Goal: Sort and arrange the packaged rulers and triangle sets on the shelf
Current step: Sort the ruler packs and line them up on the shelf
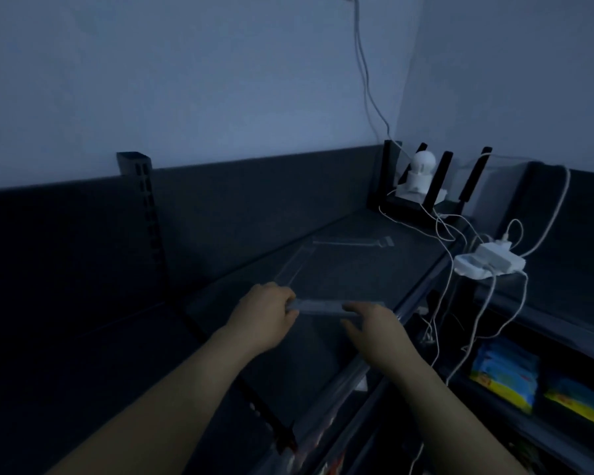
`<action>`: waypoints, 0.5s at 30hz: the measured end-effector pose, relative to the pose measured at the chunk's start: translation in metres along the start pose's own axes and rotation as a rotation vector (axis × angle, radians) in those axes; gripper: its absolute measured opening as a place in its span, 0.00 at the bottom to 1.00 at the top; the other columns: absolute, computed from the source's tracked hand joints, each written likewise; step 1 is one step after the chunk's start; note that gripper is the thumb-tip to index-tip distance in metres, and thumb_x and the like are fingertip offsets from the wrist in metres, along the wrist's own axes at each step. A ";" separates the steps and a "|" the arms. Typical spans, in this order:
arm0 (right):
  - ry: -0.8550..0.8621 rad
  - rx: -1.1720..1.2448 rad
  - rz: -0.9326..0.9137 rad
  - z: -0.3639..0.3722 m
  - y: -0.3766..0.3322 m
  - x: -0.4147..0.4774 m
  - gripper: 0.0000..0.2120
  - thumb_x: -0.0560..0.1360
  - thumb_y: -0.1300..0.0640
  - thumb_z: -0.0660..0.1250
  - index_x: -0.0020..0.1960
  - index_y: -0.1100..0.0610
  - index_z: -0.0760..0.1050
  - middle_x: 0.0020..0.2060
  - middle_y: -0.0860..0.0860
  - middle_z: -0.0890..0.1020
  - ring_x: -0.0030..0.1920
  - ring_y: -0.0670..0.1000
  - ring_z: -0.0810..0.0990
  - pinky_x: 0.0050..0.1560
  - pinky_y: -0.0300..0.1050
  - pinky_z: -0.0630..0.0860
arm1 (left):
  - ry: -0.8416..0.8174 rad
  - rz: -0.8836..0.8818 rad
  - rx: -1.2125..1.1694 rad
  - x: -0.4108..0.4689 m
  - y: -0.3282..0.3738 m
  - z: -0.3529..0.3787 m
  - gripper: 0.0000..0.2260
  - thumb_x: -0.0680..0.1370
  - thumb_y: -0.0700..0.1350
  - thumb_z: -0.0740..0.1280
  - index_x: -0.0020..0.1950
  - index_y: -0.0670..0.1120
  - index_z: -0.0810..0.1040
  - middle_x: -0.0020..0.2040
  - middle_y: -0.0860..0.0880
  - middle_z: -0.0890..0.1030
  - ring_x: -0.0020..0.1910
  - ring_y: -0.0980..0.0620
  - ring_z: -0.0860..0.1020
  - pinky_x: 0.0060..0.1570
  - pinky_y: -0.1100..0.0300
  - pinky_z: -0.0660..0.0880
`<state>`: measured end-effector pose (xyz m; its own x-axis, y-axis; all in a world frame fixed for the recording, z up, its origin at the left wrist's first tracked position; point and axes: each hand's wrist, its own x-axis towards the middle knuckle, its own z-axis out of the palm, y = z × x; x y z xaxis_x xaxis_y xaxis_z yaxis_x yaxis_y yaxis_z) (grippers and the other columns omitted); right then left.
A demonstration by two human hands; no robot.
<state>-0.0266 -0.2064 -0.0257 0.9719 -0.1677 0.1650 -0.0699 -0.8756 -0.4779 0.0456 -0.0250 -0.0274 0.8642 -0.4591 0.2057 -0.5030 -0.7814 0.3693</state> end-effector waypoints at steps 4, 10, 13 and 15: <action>-0.021 0.007 -0.046 -0.005 0.027 0.048 0.13 0.78 0.57 0.62 0.59 0.60 0.77 0.56 0.54 0.81 0.57 0.54 0.78 0.57 0.41 0.70 | -0.125 -0.042 0.085 0.049 0.005 0.025 0.20 0.79 0.56 0.61 0.70 0.51 0.69 0.65 0.49 0.69 0.62 0.49 0.66 0.62 0.54 0.69; -0.043 -0.002 -0.125 -0.014 0.067 0.116 0.16 0.79 0.55 0.62 0.64 0.56 0.75 0.61 0.52 0.79 0.61 0.53 0.76 0.61 0.41 0.68 | -0.230 -0.122 0.109 0.097 0.009 0.044 0.09 0.78 0.54 0.64 0.53 0.51 0.78 0.59 0.50 0.70 0.61 0.50 0.67 0.63 0.53 0.68; -0.061 0.029 -0.149 -0.013 0.082 0.149 0.17 0.79 0.55 0.62 0.66 0.56 0.74 0.62 0.52 0.79 0.61 0.51 0.76 0.59 0.39 0.69 | -0.248 -0.110 0.086 0.104 0.005 0.045 0.10 0.77 0.55 0.65 0.52 0.51 0.78 0.57 0.53 0.71 0.59 0.52 0.70 0.61 0.54 0.70; -0.086 0.049 -0.151 -0.011 0.090 0.167 0.18 0.79 0.54 0.62 0.67 0.56 0.72 0.63 0.52 0.78 0.62 0.51 0.76 0.57 0.37 0.69 | -0.305 -0.098 0.050 0.105 0.000 0.041 0.17 0.73 0.59 0.69 0.57 0.53 0.75 0.58 0.55 0.70 0.60 0.54 0.69 0.62 0.57 0.70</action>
<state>0.1268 -0.3179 -0.0311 0.9864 0.0050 0.1643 0.0869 -0.8642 -0.4956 0.1354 -0.0909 -0.0432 0.8699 -0.4803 -0.1124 -0.4239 -0.8444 0.3275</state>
